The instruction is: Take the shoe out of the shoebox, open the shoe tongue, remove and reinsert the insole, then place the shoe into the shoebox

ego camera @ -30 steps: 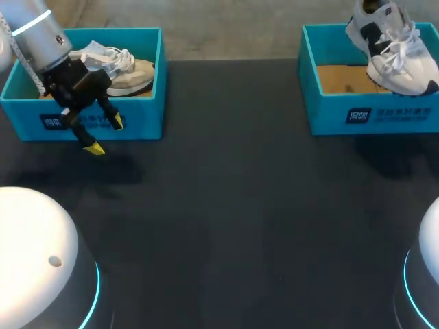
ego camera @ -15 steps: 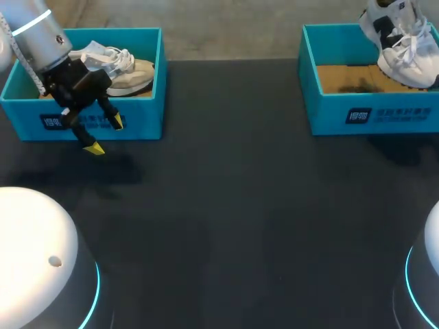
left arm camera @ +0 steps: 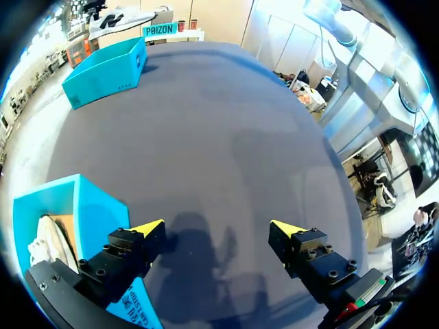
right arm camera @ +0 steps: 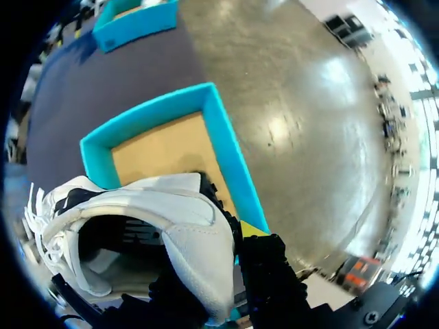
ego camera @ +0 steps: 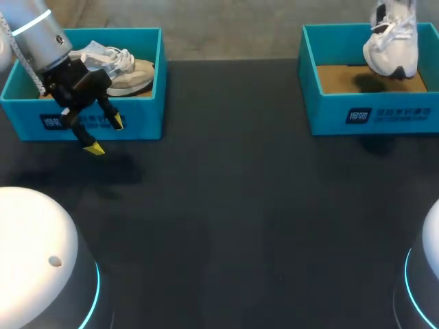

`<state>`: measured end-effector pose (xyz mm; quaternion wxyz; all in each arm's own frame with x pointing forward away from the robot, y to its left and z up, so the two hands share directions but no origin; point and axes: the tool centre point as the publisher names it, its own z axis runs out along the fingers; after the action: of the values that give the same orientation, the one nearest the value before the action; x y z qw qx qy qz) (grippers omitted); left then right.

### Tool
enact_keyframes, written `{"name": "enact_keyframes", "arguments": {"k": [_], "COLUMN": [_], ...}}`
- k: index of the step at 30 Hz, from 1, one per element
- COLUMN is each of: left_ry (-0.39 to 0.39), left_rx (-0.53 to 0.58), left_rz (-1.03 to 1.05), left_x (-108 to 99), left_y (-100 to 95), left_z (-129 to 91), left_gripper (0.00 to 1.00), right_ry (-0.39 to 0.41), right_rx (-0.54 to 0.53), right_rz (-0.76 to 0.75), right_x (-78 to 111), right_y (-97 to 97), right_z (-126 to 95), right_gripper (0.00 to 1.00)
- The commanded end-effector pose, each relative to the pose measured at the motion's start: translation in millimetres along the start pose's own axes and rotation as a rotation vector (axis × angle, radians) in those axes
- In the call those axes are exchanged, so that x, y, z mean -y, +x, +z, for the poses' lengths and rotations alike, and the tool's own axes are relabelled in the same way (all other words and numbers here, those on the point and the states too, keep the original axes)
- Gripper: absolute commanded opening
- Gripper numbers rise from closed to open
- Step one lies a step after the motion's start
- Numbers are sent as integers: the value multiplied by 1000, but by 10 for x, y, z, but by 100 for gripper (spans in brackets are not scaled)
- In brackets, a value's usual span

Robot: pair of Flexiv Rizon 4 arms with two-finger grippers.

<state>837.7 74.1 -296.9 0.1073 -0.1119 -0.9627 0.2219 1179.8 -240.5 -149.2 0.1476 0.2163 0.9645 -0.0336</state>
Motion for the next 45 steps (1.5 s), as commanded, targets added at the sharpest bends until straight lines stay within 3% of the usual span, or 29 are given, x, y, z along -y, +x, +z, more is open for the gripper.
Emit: {"name": "enact_keyframes", "arguments": {"k": [1, 8, 12, 13, 15, 34, 45], "left_ry": [1, 1, 1, 1, 1, 1, 1], "left_rx": [0, 0, 0, 0, 0, 0, 0], "left_rz": [2, 2, 2, 2, 2, 2, 2], "left_x": [-7, -7, -7, -7, -7, -7, -7], "left_y": [0, 0, 0, 0, 0, 0, 0], "left_z": [2, 2, 2, 2, 2, 2, 2], "left_gripper": [100, 100, 100, 100, 100, 100, 100], "right_ry": [-3, 49, 43, 86, 119, 106, 124], "right_rx": [27, 6, 0, -18, -69, -84, -43], "right_rz": [417, 712, 726, 887, 997, 1034, 1177], "right_x": [223, 420, 434, 492, 542, 547, 776], "right_y": [44, 160, 176, 271, 337, 327, 397], "right_z": [-1, 44, 50, 57, 58, 77, 254], "right_gripper": [0, 0, 0, 0, 0, 0, 0]}}
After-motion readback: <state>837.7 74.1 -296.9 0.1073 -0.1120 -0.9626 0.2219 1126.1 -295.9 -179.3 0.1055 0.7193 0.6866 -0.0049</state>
